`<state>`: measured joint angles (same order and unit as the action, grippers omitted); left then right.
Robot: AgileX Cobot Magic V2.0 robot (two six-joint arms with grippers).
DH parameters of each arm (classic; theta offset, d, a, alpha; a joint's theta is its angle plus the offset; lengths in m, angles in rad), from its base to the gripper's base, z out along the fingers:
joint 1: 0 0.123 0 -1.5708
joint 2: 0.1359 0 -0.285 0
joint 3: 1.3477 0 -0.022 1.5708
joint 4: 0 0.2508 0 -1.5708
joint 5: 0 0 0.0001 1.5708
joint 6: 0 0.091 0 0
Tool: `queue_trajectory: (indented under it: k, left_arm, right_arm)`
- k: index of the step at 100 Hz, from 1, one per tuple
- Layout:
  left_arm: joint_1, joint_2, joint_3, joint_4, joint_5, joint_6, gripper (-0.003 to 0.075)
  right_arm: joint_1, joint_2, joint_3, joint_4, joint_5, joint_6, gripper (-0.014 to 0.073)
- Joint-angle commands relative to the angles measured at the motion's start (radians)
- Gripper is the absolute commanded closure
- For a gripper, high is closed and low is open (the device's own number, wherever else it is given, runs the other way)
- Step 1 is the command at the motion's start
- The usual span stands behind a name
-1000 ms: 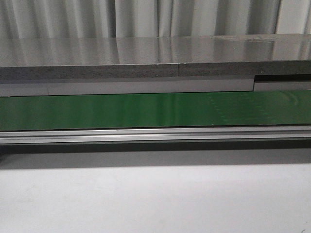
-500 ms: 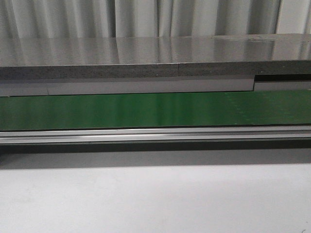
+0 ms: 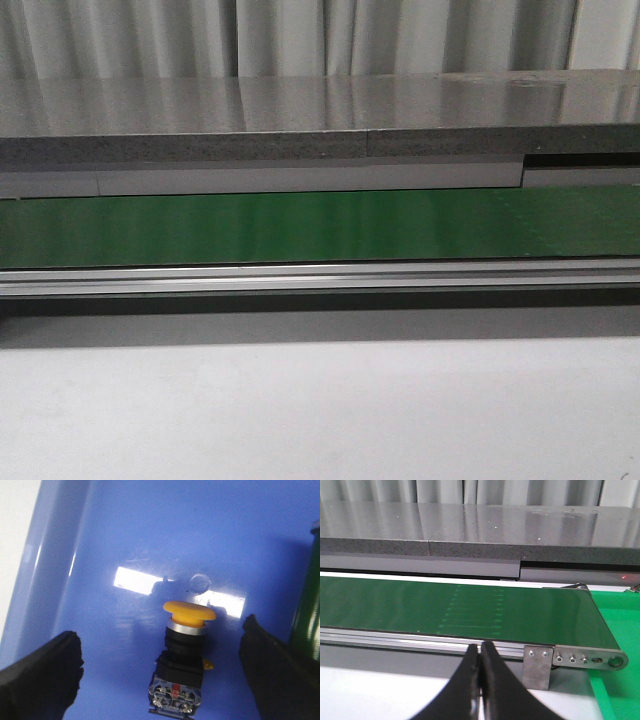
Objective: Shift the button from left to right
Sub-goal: 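Close the left gripper on the button body and lift it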
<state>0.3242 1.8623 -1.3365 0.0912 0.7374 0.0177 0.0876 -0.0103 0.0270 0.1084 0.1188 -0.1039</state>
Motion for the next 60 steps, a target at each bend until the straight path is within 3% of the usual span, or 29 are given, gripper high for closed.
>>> queue_trajectory:
  k: [1,60]
  left_arm:
    - [0.001,-0.03,-0.034,-0.007,-0.039,-0.002,0.0102]
    - [0.001,0.056,-0.034,-0.005,-0.043,-0.002,0.0102]
  right_arm:
    - [0.0,-0.021,-0.014,-0.009,-0.083,0.0,0.0662]
    - [0.0,-0.021,-0.014,-0.009,-0.083,0.0,0.0662]
